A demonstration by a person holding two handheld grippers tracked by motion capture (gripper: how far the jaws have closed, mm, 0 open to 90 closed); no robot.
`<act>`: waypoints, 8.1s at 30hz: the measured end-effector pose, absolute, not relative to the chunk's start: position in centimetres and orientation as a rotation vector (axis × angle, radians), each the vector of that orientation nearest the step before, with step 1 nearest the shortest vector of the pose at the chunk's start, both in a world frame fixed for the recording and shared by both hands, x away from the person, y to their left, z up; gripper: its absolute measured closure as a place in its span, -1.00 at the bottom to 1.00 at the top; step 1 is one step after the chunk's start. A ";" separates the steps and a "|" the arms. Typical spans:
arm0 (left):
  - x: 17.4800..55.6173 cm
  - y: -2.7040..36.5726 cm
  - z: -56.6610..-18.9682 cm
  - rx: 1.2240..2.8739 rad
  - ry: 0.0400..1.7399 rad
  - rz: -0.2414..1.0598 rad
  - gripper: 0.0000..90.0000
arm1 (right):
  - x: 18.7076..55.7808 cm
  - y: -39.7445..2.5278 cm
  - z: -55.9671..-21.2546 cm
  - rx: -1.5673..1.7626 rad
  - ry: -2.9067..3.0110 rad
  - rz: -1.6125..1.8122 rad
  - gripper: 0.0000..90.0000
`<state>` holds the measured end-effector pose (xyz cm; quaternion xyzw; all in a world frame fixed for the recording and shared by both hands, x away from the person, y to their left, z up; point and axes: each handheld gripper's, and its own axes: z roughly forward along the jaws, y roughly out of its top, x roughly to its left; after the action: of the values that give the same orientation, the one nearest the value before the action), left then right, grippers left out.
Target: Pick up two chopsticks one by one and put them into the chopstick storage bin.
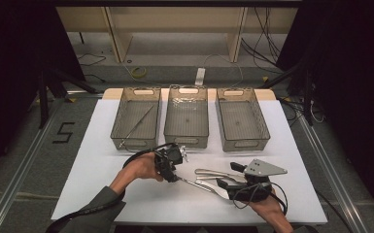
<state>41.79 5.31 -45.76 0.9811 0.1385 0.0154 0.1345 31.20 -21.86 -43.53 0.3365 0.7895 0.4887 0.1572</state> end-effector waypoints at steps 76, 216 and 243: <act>37.1 8.9 -42.6 2.877 0.209 0.055 0.88 | 31.3 -21.8 -43.7 0.965 2.270 1.382 -0.43; 46.5 20.4 -39.1 1.962 1.196 0.266 -0.41 | 31.4 -21.5 -43.9 0.963 2.297 1.365 -0.42; 40.0 17.2 -40.7 1.954 0.986 0.245 -0.58 | 32.5 -20.3 -44.4 0.911 2.393 1.283 -0.37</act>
<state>40.04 17.19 -40.75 0.7911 0.3992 0.0991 0.4526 32.47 -20.32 -44.44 0.3151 0.8275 0.4436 0.1383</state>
